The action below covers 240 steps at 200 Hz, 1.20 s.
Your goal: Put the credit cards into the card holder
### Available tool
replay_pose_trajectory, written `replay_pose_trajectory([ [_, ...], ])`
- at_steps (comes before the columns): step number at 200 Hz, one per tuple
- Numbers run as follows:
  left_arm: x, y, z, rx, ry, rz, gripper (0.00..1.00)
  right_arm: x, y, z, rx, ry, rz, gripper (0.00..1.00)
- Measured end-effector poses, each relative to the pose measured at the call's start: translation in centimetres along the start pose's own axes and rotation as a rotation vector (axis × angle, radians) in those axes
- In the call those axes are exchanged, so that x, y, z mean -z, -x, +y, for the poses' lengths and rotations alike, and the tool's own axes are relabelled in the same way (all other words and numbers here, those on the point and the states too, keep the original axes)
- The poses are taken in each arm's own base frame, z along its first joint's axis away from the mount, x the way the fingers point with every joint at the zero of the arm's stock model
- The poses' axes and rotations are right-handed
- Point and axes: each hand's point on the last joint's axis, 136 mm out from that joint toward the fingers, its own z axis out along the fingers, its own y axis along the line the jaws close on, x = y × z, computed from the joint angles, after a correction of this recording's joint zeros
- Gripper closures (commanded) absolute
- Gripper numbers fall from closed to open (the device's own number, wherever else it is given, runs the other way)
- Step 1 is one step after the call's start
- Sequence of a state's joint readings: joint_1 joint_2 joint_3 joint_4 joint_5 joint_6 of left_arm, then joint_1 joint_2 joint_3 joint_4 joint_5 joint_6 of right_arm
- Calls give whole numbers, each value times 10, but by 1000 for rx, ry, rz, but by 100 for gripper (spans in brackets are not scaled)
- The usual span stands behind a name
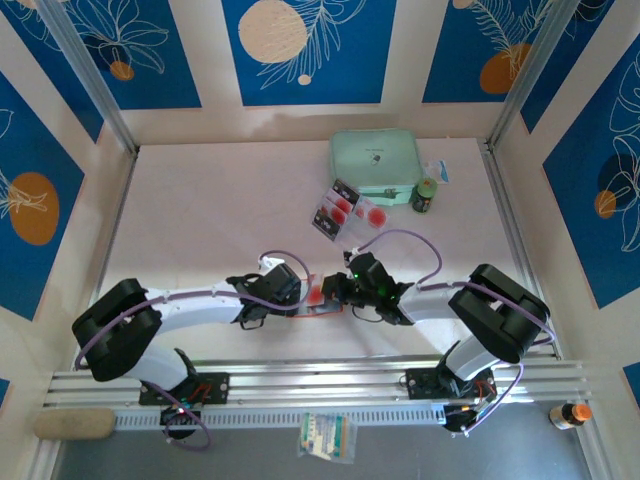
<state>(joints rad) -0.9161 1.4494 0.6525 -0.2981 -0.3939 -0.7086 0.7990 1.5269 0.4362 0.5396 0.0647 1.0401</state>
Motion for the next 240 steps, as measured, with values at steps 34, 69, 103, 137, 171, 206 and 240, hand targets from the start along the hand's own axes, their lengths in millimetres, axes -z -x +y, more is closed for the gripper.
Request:
replay_pose_trajectory([
  [34, 0, 0, 0, 0, 0, 0, 0, 1, -4, -6, -9, -7, 4, 100],
  [69, 0, 0, 0, 0, 0, 0, 0, 2, -8, -8, -15, -5, 9, 100],
  [103, 0, 0, 0, 0, 0, 0, 0, 2, -10, -7, -20, -2, 13, 100],
  [137, 0, 0, 0, 0, 0, 0, 0, 2, -12, -7, -23, 0, 16, 100],
  [171, 0, 0, 0, 1, -1, -1, 0, 2, -15, -11, -26, -7, 22, 100],
  [206, 0, 0, 0, 0, -1, -1, 0, 3, -16, -12, -27, -8, 25, 100],
  [240, 0, 0, 0, 1, -2, -2, 0, 1, -18, -13, -28, -11, 33, 100],
])
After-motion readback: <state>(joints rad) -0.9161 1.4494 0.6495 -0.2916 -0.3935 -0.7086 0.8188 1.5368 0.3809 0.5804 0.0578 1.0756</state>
